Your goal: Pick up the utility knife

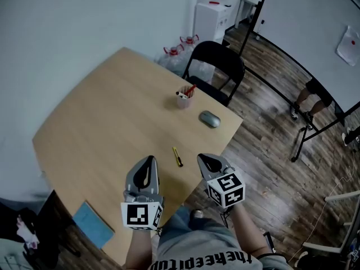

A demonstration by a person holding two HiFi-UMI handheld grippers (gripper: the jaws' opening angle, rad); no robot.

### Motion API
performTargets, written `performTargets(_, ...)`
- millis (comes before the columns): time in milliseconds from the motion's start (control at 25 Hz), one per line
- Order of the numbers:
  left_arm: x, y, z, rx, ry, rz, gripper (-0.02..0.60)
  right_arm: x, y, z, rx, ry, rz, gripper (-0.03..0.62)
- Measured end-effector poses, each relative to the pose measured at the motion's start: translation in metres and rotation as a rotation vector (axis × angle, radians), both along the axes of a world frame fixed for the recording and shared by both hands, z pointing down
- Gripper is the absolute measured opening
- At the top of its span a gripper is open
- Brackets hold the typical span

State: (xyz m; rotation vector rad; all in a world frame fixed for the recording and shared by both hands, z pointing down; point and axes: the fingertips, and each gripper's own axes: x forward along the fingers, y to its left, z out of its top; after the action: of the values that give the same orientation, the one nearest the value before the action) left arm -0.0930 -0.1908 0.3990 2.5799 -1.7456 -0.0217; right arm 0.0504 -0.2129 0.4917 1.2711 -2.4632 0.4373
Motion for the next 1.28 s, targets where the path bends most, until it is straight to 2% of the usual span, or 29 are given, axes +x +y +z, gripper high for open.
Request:
performTargets(720,-0.016,-0.017,0.008,-0.05,0.008,-0.015,0.02,-0.03,-0.02,0.067,-0.224,0.075,-0.021,0.005)
performTargets(800,-0.018,-0.019,0.009,-0.054,0.009,-0.018,0.02,-0.034,-0.021,0.073,-0.245,0.075,-0.024,0.028)
performTargets(1280,-0.028,-0.023,0.021,-0.079,0.017,-0.03,0.02,-0.043,-0.019,0.108,-0.349,0.094,-0.024,0.066)
